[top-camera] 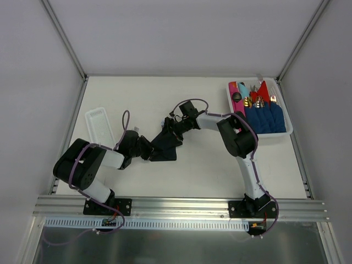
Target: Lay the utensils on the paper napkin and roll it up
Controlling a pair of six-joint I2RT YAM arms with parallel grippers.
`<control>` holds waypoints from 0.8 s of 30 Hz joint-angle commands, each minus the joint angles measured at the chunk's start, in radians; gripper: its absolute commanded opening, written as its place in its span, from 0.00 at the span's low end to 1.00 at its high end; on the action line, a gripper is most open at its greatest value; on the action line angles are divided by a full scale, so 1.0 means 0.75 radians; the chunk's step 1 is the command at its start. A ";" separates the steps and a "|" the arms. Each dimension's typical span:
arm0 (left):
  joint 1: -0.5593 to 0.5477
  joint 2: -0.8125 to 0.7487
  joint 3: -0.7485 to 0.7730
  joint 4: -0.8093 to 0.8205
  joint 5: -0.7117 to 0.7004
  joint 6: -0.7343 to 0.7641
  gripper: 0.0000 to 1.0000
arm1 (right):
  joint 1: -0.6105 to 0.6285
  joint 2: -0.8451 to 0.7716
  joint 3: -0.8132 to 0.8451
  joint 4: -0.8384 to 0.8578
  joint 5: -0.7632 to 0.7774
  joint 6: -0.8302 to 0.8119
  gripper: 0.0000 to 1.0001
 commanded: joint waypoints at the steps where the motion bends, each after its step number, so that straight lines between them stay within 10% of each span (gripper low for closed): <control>1: -0.012 -0.049 -0.029 -0.156 -0.081 0.003 0.00 | -0.006 -0.048 -0.041 -0.026 0.077 -0.023 0.70; 13: 0.000 -0.074 -0.046 -0.310 -0.125 0.034 0.00 | -0.037 -0.165 0.047 -0.016 0.034 -0.111 0.65; 24: 0.000 -0.069 -0.025 -0.353 -0.129 0.067 0.00 | 0.016 -0.154 0.335 -0.469 0.418 -0.542 0.15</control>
